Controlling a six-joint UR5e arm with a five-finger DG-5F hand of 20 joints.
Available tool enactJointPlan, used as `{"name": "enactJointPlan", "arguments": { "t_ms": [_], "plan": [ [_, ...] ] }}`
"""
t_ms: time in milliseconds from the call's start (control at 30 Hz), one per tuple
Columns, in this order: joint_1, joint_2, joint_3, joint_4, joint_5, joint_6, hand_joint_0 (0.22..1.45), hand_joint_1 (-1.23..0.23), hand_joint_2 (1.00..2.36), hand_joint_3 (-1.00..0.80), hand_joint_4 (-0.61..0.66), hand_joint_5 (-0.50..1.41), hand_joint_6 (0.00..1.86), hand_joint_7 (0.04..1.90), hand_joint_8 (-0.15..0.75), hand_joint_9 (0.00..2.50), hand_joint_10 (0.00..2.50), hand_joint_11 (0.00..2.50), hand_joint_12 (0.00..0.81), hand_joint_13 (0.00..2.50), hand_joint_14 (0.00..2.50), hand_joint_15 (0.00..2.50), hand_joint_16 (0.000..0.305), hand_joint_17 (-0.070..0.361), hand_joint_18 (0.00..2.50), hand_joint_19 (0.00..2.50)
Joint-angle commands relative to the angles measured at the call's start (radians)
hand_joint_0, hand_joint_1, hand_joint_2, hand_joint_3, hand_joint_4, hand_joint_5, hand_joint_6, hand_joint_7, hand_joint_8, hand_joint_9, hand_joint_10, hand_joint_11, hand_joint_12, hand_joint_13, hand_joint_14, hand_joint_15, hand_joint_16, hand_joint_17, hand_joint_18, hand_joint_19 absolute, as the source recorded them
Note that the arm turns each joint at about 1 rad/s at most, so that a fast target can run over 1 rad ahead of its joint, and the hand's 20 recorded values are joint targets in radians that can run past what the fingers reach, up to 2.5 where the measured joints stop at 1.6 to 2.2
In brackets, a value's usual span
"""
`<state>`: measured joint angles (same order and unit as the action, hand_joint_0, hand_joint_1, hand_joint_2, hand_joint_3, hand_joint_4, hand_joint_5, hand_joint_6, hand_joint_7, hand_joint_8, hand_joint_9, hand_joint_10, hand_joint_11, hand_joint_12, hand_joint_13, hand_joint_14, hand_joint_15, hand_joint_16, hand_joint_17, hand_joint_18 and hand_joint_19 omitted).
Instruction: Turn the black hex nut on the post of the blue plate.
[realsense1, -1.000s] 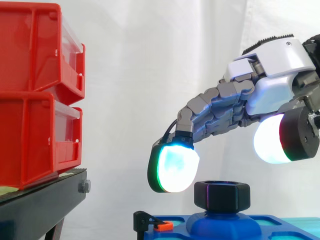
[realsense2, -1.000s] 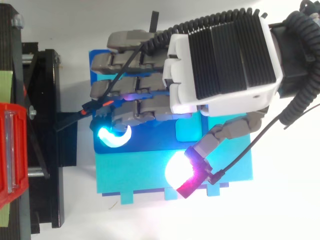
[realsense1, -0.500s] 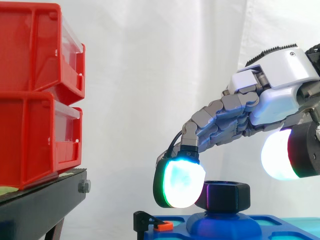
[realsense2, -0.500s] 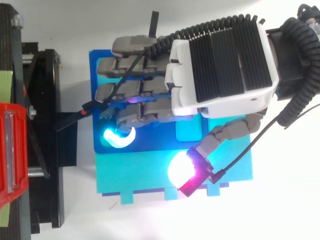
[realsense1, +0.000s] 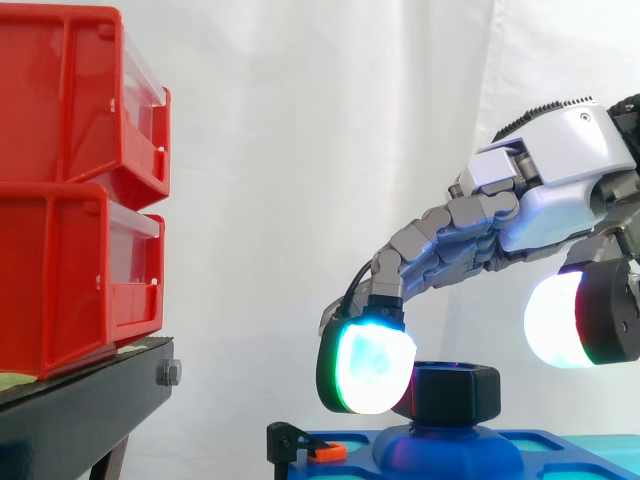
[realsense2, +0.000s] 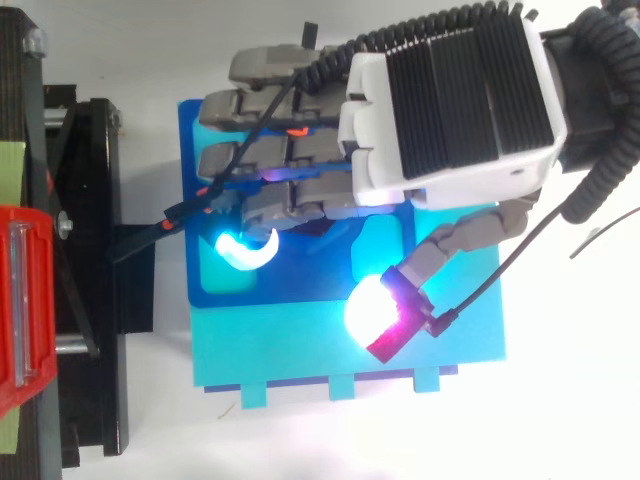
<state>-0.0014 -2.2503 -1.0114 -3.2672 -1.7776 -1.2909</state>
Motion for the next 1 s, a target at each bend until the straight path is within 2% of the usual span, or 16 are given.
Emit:
{"name": "enactJointPlan", "arguments": {
  "t_ms": [0, 267, 400, 567, 700, 967],
  "plan": [
    [-0.011, 0.000, -0.001, 0.000, -0.011, -0.007, 0.44, -0.55, 1.00, -0.50, 0.14, -0.22, 0.50, 0.75, 0.182, 0.26, 0.00, 0.00, 0.307, 0.08, 0.00, 0.05, 0.043, 0.097, 0.00, 0.08],
    [-0.032, 0.000, 0.001, 0.000, -0.034, -0.025, 0.43, -0.55, 1.00, -0.50, 0.14, -0.22, 0.50, 0.75, 0.182, 0.26, 0.00, 0.00, 0.308, 0.09, 0.00, 0.06, 0.043, 0.098, 0.00, 0.08],
    [-0.052, 0.000, -0.001, 0.001, -0.059, -0.042, 0.43, -0.55, 1.00, -0.50, 0.14, -0.22, 0.50, 0.75, 0.182, 0.27, 0.00, 0.00, 0.307, 0.09, 0.00, 0.05, 0.044, 0.098, 0.00, 0.09],
    [-0.066, 0.000, 0.001, 0.001, -0.072, -0.054, 0.44, -0.55, 1.00, -0.50, 0.14, -0.22, 0.50, 0.74, 0.182, 0.27, 0.00, 0.00, 0.307, 0.09, 0.00, 0.06, 0.044, 0.098, 0.00, 0.09],
    [-0.084, 0.000, 0.001, 0.000, -0.092, -0.064, 0.44, -0.55, 1.00, -0.50, 0.14, -0.22, 0.50, 0.75, 0.181, 0.27, 0.00, 0.00, 0.306, 0.09, 0.00, 0.06, 0.044, 0.099, 0.00, 0.09],
    [-0.086, 0.000, -0.001, -0.006, -0.094, -0.064, 0.43, -0.55, 1.00, -0.50, 0.14, -0.22, 0.50, 0.75, 0.182, 0.27, 0.00, 0.00, 0.305, 0.09, 0.00, 0.05, 0.044, 0.099, 0.00, 0.09]
  ]
}}
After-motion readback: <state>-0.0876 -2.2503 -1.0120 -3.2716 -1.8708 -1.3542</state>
